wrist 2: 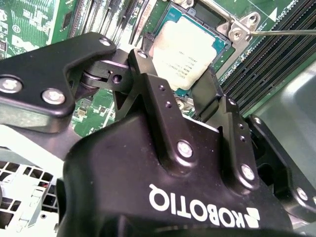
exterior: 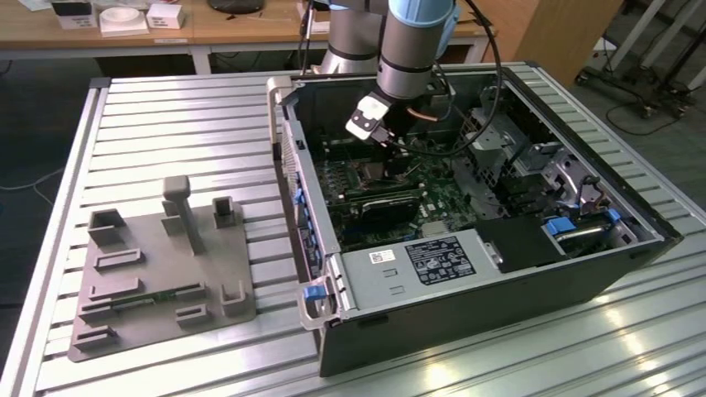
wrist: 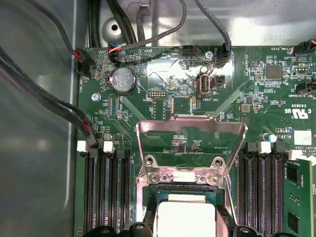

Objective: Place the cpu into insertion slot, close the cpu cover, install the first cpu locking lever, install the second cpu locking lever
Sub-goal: 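Place the cpu into insertion slot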

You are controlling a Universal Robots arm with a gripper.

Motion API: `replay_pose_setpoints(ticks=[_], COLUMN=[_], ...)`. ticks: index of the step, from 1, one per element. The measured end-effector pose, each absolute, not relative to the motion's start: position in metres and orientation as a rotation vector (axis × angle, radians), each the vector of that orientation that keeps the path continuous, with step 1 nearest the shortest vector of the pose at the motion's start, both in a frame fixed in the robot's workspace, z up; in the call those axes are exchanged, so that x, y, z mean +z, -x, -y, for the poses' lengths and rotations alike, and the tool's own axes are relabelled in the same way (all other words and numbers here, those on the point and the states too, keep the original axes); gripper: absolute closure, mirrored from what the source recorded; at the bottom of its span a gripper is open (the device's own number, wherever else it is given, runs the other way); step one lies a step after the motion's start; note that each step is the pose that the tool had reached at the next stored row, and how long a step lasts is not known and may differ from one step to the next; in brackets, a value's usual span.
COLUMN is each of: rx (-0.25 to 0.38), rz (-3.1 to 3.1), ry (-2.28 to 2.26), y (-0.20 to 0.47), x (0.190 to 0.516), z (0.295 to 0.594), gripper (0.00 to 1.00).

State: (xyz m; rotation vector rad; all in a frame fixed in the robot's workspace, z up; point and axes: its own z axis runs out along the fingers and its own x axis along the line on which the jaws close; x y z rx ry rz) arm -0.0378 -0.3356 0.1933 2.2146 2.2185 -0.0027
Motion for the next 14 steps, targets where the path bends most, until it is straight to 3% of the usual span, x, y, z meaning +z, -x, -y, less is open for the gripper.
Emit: replay_pose_setpoints(ticks=[14], rx=[-0.003], rz=[-2.220], ry=[-2.213], y=[0.0376], x=[0.1932], z=[0.3344], gripper=[0.46])
